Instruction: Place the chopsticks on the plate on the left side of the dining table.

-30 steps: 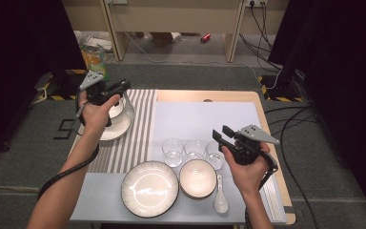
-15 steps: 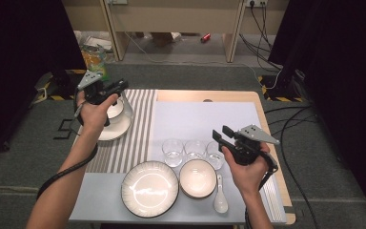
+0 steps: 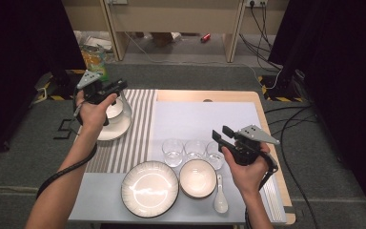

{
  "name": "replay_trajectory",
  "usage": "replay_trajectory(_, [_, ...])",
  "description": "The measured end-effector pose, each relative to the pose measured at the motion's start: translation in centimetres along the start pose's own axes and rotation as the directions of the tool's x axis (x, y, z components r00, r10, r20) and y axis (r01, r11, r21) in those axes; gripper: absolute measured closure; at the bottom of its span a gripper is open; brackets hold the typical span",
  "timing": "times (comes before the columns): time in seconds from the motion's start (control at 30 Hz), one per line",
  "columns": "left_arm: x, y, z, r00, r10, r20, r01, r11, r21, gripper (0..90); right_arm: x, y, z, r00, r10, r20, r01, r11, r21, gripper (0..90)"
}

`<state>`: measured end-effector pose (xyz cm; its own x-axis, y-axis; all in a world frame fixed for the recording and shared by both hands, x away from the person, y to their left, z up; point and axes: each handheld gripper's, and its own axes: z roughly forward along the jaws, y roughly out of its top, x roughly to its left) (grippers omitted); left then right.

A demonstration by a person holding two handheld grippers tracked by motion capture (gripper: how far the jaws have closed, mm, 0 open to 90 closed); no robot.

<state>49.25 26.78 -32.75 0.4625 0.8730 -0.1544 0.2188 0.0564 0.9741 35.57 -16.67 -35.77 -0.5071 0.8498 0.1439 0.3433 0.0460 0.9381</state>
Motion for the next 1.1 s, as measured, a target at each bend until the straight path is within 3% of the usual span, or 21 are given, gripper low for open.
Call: replay_trajectory(1.1, [0.93,0.49,0.24,0.9997,-0.009,-0.021,0.009,1.0000,-0.004,73.2,0.00,0.00,0.10,1.0000,-0.002,-0.005,0.002,1.000,0.002,53.8])
